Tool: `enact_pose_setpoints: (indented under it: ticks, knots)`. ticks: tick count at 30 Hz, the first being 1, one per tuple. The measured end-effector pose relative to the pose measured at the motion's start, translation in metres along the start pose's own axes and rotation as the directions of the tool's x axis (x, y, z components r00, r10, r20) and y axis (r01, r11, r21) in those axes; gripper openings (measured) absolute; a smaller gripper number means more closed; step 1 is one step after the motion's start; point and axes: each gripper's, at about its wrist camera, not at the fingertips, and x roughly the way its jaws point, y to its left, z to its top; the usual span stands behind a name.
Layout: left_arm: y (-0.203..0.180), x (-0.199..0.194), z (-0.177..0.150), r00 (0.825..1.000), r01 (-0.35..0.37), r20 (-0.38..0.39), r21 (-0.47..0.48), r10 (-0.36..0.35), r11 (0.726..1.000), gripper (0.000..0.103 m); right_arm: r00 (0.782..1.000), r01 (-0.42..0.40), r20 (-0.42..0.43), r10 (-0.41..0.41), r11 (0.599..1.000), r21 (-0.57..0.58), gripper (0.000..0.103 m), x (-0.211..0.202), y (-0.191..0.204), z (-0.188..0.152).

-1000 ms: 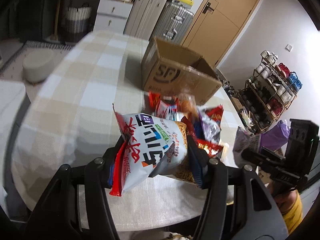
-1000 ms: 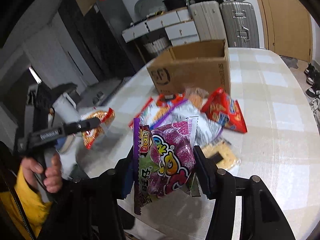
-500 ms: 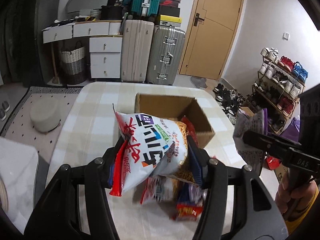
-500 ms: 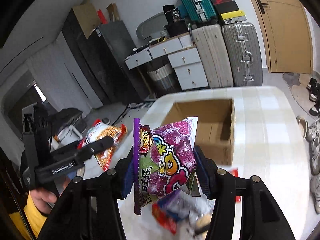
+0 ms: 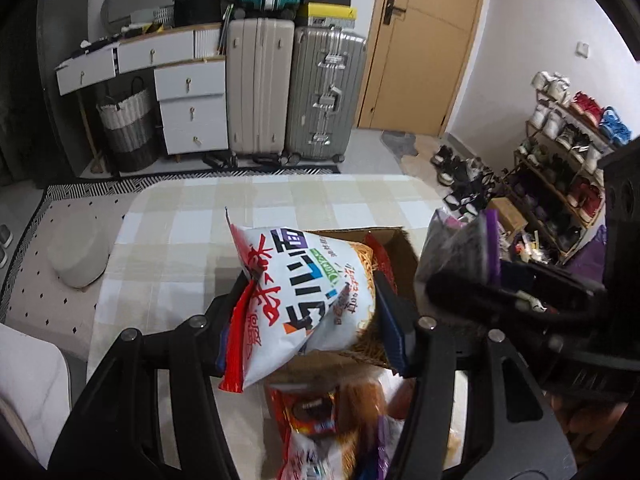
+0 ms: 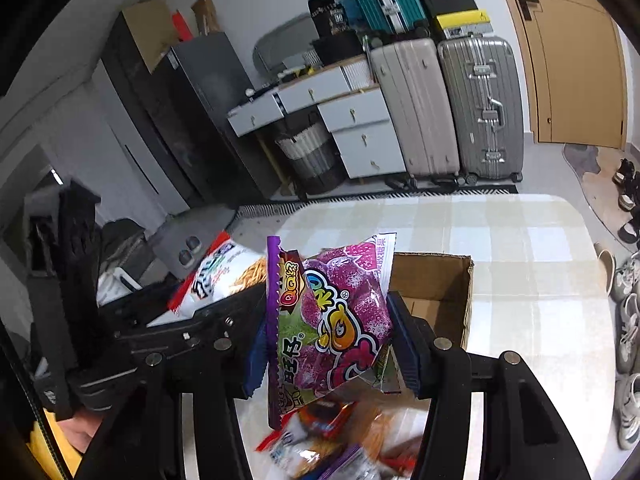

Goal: Organize snacks
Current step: 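Carry both bags into the SF box and open both tools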

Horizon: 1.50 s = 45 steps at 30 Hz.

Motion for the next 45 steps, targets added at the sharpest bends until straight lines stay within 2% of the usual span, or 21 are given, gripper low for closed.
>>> enact_pose_setpoints:
  ticks: [2,6,11,15,19,27,31,35,37,41,42,44,45]
  knots:
    - [0.001,0.025,0.008,0.999,-0.025,-0.029,0.003,0.025,1.000,0.054,1.000,0.013,-0.028,-0.013,1.000,0.001,0.054,0.018,-0.005,0.000]
    - [0.010,0.070,0.012,0.995,-0.025,-0.096,-0.012,0.024,1.000,0.054,0.996,0.045,-0.074,-0.043,0.999,0.027,0.054,0.050,-0.023,-0.002]
    - [0.013,0.115,0.005,0.988,-0.044,-0.149,0.012,0.045,0.999,0.054,0.990,0.058,-0.136,-0.049,0.996,0.061,0.054,0.081,-0.045,-0.007]
    - [0.010,0.135,-0.010,0.982,-0.056,-0.179,0.039,0.062,0.998,0.054,0.982,0.051,-0.187,-0.034,0.995,0.091,0.054,0.098,-0.063,-0.013]
    - [0.009,0.151,-0.023,0.979,-0.054,-0.194,0.057,0.064,0.997,0.054,0.975,0.076,-0.215,-0.056,0.993,0.087,0.054,0.106,-0.072,-0.017]
    - [0.004,0.160,-0.026,0.980,-0.056,-0.187,0.099,0.074,0.994,0.055,0.973,0.096,-0.218,-0.080,0.993,0.065,0.056,0.110,-0.074,-0.020]
    - [0.001,0.159,-0.032,0.972,-0.028,-0.231,0.113,0.053,0.993,0.055,0.972,0.088,-0.222,-0.071,0.994,0.067,0.058,0.111,-0.072,-0.023]
    - [-0.006,0.154,-0.034,0.979,-0.032,-0.196,0.157,0.063,0.987,0.056,0.972,0.089,-0.223,-0.076,0.995,0.046,0.061,0.111,-0.067,-0.025]
    - [-0.010,0.150,-0.034,0.981,-0.029,-0.185,0.172,0.061,0.985,0.065,0.974,0.084,-0.215,-0.072,0.995,0.050,0.063,0.110,-0.067,-0.025]
    - [-0.010,0.143,-0.032,0.981,-0.025,-0.184,0.166,0.056,0.986,0.072,0.978,0.082,-0.197,-0.064,0.993,0.084,0.068,0.106,-0.071,-0.025]
    - [-0.010,0.141,-0.031,0.982,-0.036,-0.178,0.166,0.065,0.985,0.077,0.979,0.076,-0.195,-0.057,0.993,0.092,0.069,0.105,-0.072,-0.024]
    - [-0.007,0.135,-0.030,0.984,-0.049,-0.160,0.161,0.075,0.986,0.082,0.981,0.073,-0.184,-0.057,0.994,0.083,0.074,0.101,-0.070,-0.022]
    - [-0.006,0.133,-0.029,0.984,-0.056,-0.157,0.159,0.081,0.986,0.083,0.983,0.071,-0.175,-0.056,0.994,0.081,0.082,0.099,-0.069,-0.022]
